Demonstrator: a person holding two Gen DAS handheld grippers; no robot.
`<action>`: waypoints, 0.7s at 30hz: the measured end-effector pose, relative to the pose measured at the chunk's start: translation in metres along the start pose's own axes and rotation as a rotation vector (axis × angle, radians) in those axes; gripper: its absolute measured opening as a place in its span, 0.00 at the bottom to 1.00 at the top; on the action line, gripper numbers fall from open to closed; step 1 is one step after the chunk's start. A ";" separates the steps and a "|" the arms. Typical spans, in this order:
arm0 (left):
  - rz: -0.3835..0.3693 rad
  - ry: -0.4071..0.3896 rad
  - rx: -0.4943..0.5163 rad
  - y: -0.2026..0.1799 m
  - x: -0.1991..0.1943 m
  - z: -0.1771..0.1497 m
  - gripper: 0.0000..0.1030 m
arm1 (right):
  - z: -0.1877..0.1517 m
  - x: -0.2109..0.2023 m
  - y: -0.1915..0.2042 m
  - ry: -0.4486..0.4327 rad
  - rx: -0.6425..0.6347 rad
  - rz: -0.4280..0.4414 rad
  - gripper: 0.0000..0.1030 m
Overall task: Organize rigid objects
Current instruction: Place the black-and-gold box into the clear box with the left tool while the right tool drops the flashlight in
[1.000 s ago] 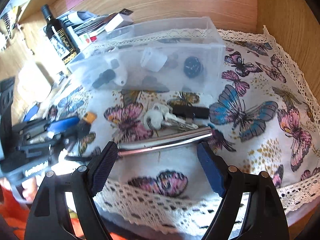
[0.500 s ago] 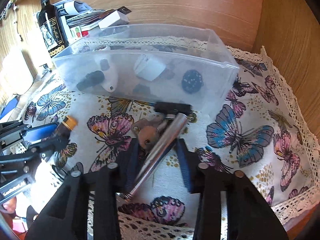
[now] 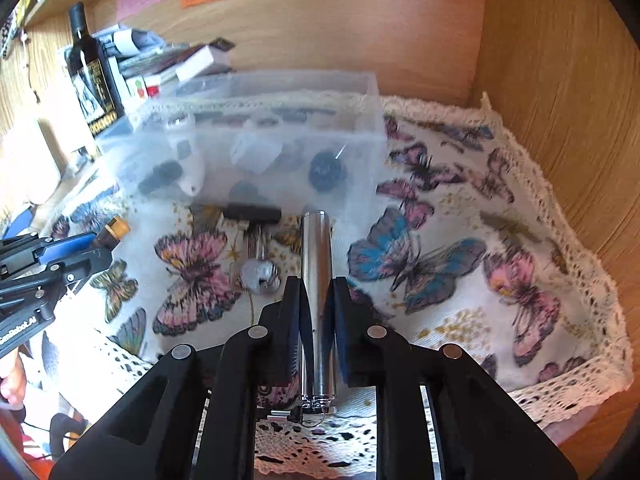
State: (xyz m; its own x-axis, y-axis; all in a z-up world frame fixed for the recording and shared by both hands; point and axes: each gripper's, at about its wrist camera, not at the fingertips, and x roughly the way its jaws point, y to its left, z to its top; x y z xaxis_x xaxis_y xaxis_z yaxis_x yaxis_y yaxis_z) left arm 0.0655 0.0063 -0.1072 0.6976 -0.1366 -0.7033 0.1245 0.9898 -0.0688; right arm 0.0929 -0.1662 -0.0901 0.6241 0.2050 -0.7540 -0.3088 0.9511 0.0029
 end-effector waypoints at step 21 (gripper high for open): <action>0.037 -0.212 -0.019 0.019 -0.033 0.082 0.22 | 0.098 -0.043 -0.007 -0.315 -0.041 0.021 0.14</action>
State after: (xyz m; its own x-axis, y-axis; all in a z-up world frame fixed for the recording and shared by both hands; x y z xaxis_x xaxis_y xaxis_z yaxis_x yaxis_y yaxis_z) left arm 0.1029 0.0261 -0.0273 0.8347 -0.1038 -0.5408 0.0844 0.9946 -0.0607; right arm 0.1384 -0.1593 0.0068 0.8069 0.2923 -0.5133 -0.3488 0.9371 -0.0147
